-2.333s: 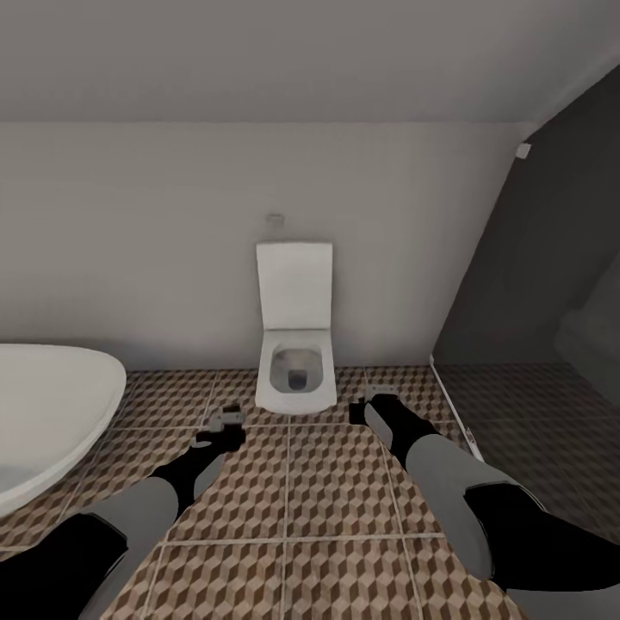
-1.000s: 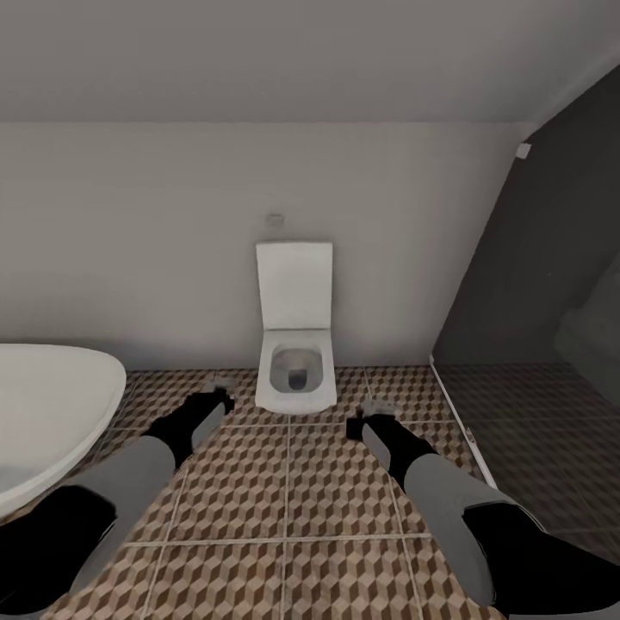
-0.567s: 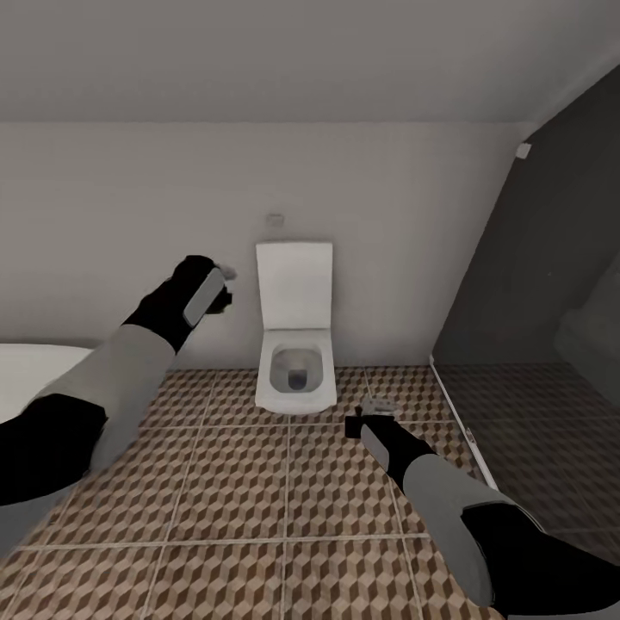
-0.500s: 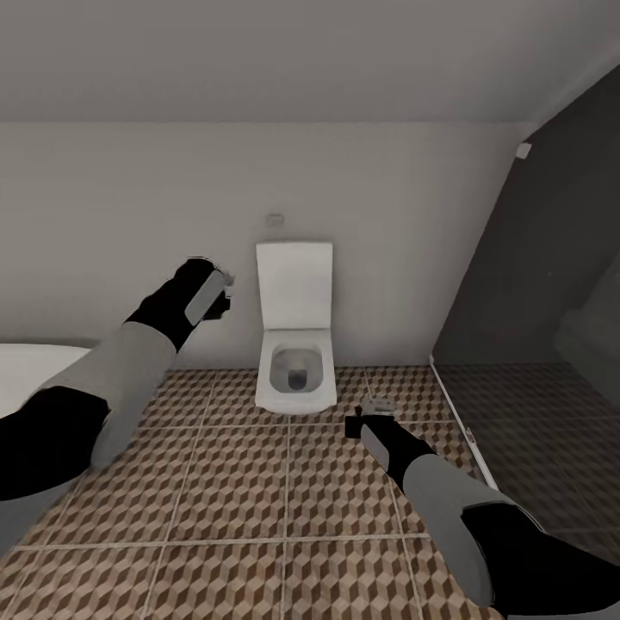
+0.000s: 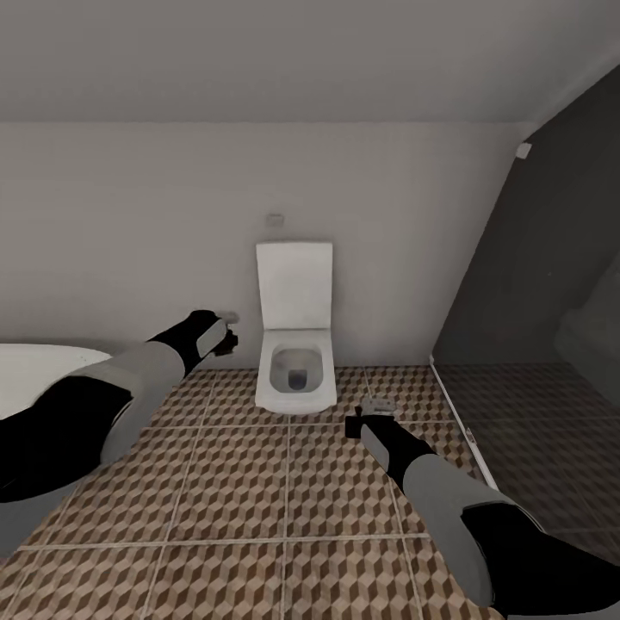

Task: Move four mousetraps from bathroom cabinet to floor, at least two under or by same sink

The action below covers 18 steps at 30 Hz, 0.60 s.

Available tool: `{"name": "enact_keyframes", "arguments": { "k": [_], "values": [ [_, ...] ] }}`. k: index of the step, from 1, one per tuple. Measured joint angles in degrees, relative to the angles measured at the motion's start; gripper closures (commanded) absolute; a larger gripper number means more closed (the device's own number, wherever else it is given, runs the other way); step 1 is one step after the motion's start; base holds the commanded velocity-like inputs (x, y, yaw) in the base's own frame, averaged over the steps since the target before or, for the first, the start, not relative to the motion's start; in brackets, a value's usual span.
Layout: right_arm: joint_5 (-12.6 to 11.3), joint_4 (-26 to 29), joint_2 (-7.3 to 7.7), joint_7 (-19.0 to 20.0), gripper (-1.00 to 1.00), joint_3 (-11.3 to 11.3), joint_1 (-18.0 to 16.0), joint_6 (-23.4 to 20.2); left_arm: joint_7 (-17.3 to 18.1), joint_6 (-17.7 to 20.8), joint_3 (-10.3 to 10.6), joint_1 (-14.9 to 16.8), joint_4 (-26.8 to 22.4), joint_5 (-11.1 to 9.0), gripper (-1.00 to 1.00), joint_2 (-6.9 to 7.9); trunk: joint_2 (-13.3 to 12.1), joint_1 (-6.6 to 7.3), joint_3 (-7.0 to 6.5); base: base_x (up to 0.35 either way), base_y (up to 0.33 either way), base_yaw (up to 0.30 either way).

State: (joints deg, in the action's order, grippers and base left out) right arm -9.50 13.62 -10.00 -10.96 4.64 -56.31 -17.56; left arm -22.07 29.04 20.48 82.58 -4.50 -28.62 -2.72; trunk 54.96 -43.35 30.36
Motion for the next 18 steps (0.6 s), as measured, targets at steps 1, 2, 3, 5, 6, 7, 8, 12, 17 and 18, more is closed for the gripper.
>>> {"name": "enact_keyframes", "arguments": {
  "k": [1,2,3,5,6,7,8,12,17,18],
  "values": [
    [0.00,0.00,0.00,0.00,1.00,-0.01,0.00,0.00,0.54,-0.09,-0.04,-0.75,0.26,-0.06,1.00,0.00,0.00,0.00,0.00,0.000,0.000,0.000],
    [0.00,0.00,0.00,0.00,1.00,0.01,0.00,0.00,1.22,-0.18,-0.06,-1.82,0.56,-0.09,1.00,0.00,0.00,0.00,0.01,0.000,0.000,0.000],
    [0.00,0.00,0.00,0.00,1.00,0.03,0.00,0.00,2.02,-0.21,-0.06,-3.00,0.82,-0.10,1.00,0.00,0.00,0.00,0.01,0.000,0.000,0.000],
    [0.00,0.00,0.00,0.00,1.00,0.05,0.00,0.00,3.52,-0.13,-0.01,-5.17,1.09,-0.10,1.00,-0.11,0.00,0.00,0.01,0.000,0.000,0.000],
    [0.00,0.00,0.00,-0.01,1.00,0.05,0.00,0.00,3.79,-0.08,0.05,-5.65,1.12,-0.06,1.00,-0.18,0.00,0.00,0.00,0.000,0.000,0.000],
    [0.02,0.00,0.00,-0.04,1.00,0.05,0.00,0.00,4.14,0.02,0.02,-6.42,1.25,-0.13,1.00,-0.38,0.00,0.00,0.01,0.000,0.000,0.000],
    [0.03,0.00,0.00,-0.07,1.00,0.05,0.00,0.00,4.27,0.11,0.07,-6.82,1.34,-0.11,1.00,-0.49,0.00,0.00,0.00,0.000,0.000,0.000],
    [0.08,0.00,0.00,-0.15,1.00,0.05,0.00,-0.04,4.69,1.06,0.07,-9.36,3.02,-0.19,1.00,-0.73,0.00,0.00,0.01,0.000,0.000,0.000],
    [0.09,0.00,0.00,-0.16,1.00,0.06,0.00,-0.08,4.70,4.37,0.06,-10.51,5.67,-0.21,1.00,-1.01,0.00,0.00,0.00,0.000,0.000,0.000],
    [0.09,0.00,0.00,-0.16,1.00,0.06,0.00,-0.09,4.70,4.80,0.09,-10.54,5.94,-0.19,1.00,-1.05,0.00,0.00,0.00,0.000,0.000,0.000]
  ]
}}
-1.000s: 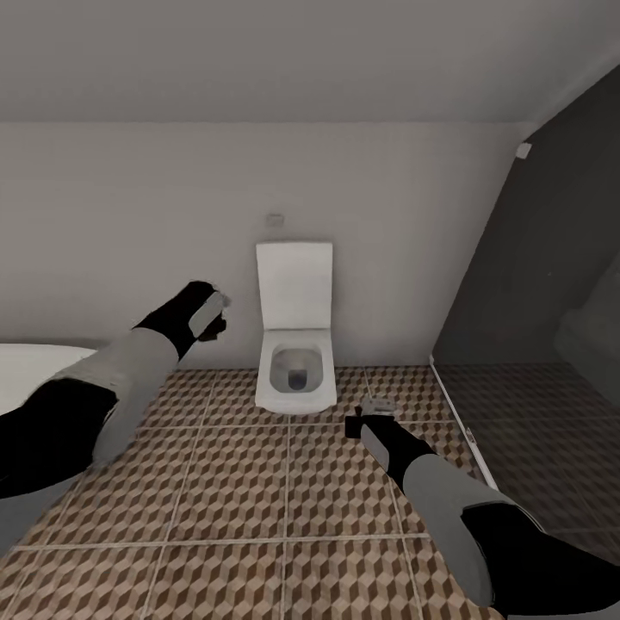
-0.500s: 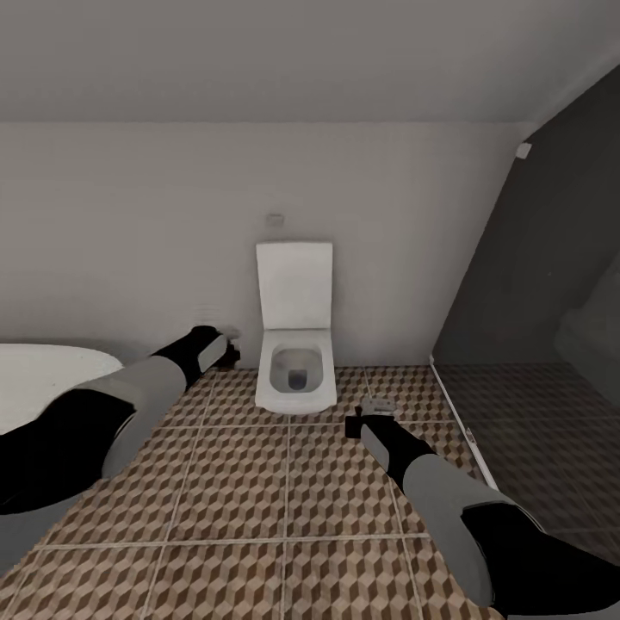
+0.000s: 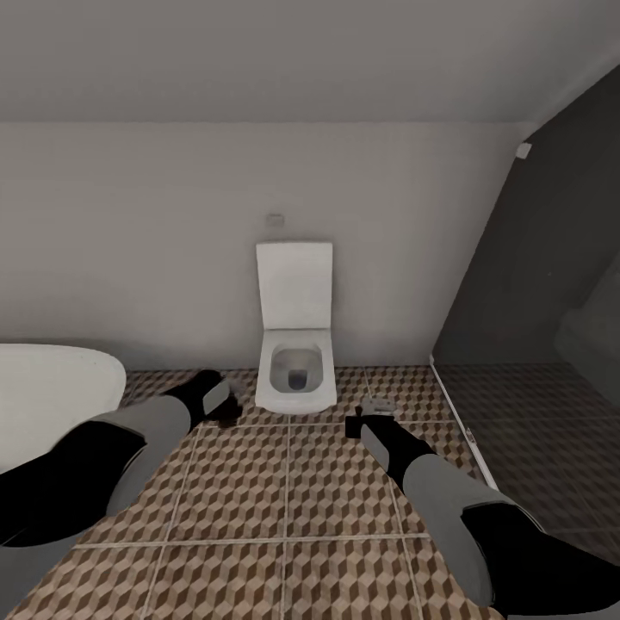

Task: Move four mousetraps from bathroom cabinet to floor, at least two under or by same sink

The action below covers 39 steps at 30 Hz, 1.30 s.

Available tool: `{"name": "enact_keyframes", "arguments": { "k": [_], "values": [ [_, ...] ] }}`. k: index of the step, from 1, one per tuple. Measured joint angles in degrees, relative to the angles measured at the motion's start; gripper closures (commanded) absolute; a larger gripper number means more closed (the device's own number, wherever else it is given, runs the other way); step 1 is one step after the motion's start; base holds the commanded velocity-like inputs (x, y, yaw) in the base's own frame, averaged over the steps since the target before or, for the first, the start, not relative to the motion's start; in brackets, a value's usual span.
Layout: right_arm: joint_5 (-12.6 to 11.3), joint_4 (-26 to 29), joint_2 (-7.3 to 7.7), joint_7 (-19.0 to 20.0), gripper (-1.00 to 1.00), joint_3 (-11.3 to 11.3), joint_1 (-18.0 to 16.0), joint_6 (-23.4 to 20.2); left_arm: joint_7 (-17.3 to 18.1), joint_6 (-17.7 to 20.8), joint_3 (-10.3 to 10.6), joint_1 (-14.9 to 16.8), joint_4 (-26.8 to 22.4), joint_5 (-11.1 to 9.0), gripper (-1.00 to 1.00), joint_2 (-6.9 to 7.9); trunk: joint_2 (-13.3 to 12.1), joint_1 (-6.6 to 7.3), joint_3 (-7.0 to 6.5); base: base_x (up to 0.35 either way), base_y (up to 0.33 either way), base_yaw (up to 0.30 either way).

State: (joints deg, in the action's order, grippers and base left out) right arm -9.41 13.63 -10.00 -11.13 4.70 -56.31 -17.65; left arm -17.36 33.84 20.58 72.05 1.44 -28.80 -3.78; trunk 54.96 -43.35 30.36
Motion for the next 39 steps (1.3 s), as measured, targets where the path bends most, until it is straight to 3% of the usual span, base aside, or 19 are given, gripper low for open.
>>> {"name": "enact_keyframes", "arguments": {
  "k": [9,13,27,35,39],
  "values": [
    [0.08,0.06,0.00,-0.13,1.00,0.00,0.00,-0.08,0.15,1.43,-0.07,-2.87,1.00,-0.18,1.00,-0.19,0.00,0.00,0.00,0.000,0.000,0.000],
    [0.16,0.14,0.00,-0.19,1.00,0.00,0.00,-0.17,0.34,0.73,-0.08,-5.07,0.90,-0.18,1.00,-0.23,0.00,0.00,0.00,0.000,0.000,0.000],
    [0.39,0.44,0.00,-0.30,1.00,0.20,0.00,-0.66,0.37,-0.78,-0.11,-8.10,0.96,-0.17,1.00,-0.17,0.00,0.00,0.00,0.000,0.000,0.000],
    [0.36,0.70,0.00,-0.42,1.00,0.23,0.00,-8.96,0.39,-1.23,-0.10,-8.33,1.01,-0.18,1.00,-0.40,0.00,0.00,0.00,0.000,0.000,0.000],
    [0.35,0.78,0.00,-0.47,1.00,0.27,0.00,-10.65,0.36,-1.25,-0.10,-8.38,1.02,-0.18,1.00,-0.59,0.00,0.00,0.00,0.000,0.000,0.000]
  ]
}}
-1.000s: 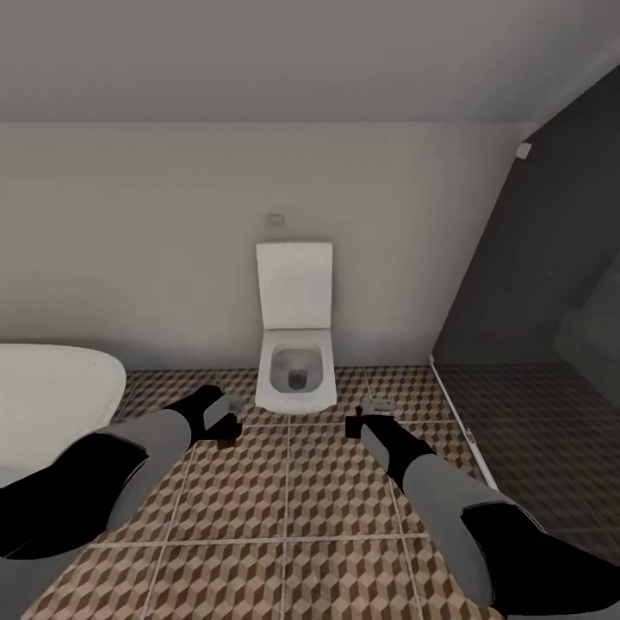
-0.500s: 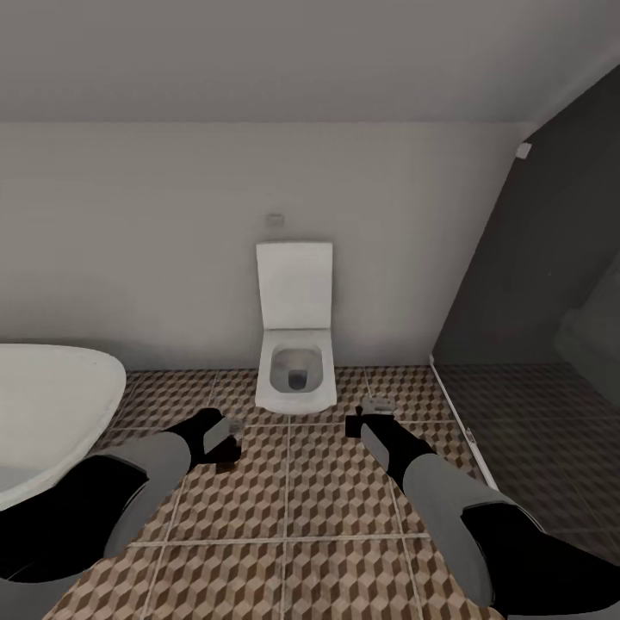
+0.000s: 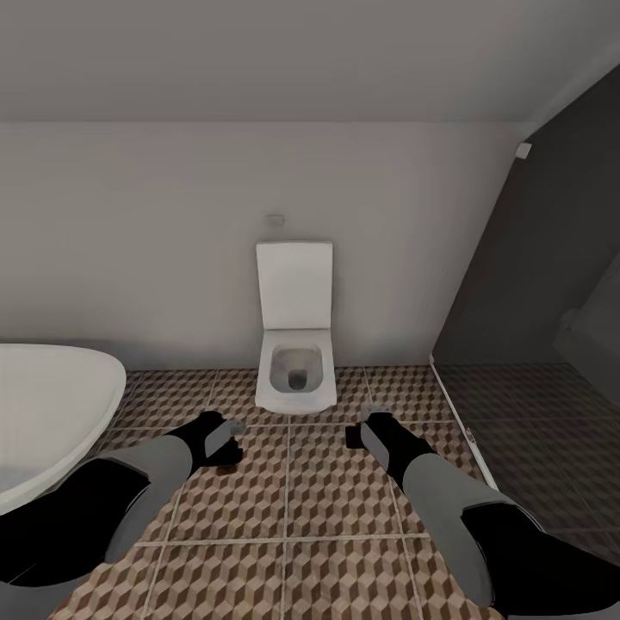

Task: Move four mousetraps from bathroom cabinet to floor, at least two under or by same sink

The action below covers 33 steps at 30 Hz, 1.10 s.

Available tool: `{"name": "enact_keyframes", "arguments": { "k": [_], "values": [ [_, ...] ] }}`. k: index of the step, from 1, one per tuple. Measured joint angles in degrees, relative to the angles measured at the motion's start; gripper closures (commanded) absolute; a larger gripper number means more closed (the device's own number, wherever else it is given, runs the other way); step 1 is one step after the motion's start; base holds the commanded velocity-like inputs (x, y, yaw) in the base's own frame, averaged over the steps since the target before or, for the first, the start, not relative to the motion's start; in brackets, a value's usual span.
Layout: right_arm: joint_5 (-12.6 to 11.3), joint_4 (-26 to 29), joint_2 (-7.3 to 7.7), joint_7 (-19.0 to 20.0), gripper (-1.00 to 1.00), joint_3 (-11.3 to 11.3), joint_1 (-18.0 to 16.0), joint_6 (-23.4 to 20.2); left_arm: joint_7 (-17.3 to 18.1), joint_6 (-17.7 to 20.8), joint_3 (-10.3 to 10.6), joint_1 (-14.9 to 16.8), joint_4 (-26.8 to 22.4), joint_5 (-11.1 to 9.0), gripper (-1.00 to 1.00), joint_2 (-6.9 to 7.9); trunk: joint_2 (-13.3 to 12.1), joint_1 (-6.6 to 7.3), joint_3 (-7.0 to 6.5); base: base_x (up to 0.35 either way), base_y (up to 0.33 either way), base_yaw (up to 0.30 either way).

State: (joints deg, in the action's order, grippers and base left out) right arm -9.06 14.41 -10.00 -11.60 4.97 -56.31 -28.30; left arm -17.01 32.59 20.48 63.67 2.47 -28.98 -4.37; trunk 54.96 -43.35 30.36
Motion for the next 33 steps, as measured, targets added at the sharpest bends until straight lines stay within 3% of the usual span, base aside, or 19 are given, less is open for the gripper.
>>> {"name": "enact_keyframes", "arguments": {
  "k": [16,26,33],
  "values": [
    [-0.17,0.11,0.00,-0.01,1.00,-0.03,0.00,-0.46,-0.01,0.00,0.01,-0.01,0.00,0.01,1.00,-0.09,0.00,0.00,0.00,0.000,0.000,0.000],
    [-0.15,0.11,0.00,0.04,1.00,-0.04,0.00,-0.46,-0.01,0.00,0.01,-0.01,-0.03,0.01,1.00,-0.09,-4.00,2.19,-1.79,0.000,0.000,0.000],
    [-0.16,0.11,0.00,0.05,1.00,-0.04,0.00,-0.39,-0.01,0.00,0.01,-0.01,-0.13,0.01,1.00,-0.09,-4.02,2.20,-1.80,0.000,0.000,0.000]
  ]
}}
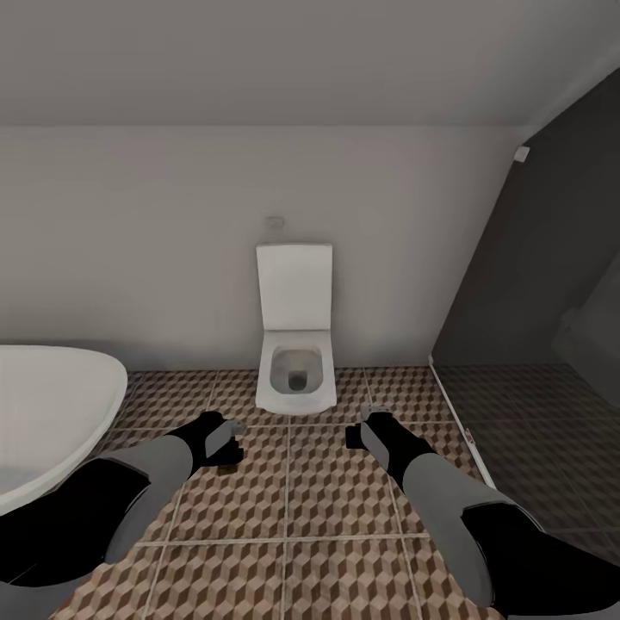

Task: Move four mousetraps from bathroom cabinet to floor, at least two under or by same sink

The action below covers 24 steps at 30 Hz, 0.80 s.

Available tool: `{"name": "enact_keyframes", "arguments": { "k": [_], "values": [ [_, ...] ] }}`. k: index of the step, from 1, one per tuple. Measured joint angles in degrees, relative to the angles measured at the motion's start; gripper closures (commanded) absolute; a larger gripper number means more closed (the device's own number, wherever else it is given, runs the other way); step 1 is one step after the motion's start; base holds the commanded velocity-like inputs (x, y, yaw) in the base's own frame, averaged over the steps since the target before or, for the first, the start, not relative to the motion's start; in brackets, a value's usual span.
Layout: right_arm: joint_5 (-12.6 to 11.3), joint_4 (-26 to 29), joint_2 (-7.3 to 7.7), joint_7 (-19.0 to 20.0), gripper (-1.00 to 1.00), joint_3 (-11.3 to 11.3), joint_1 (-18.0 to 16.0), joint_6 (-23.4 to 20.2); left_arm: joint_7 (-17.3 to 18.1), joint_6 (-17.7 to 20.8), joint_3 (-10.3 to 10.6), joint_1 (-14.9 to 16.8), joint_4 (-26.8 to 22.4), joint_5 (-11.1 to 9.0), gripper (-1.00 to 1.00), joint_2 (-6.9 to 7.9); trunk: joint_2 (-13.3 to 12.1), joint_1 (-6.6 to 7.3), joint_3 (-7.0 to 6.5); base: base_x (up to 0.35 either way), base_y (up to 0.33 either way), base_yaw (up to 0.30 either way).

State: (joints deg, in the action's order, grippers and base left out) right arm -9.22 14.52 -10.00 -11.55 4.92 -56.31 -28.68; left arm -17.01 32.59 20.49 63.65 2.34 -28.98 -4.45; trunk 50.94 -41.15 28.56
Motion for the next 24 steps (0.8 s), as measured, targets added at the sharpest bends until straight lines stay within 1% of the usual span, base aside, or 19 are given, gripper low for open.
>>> {"name": "enact_keyframes", "arguments": {
  "k": [21,24],
  "values": [
    [0.00,0.00,0.00,0.00,1.00,0.00,0.00,0.01,0.00,0.00,0.00,0.00,-0.05,0.00,1.00,-0.42,0.00,0.00,0.00,0.000,0.000,0.000],
    [0.00,0.00,0.00,0.00,1.00,0.00,0.00,0.01,0.00,0.00,0.00,0.00,-0.04,0.00,1.00,-0.43,1.19,-0.65,0.53,0.000,0.000,0.000]
  ]
}}
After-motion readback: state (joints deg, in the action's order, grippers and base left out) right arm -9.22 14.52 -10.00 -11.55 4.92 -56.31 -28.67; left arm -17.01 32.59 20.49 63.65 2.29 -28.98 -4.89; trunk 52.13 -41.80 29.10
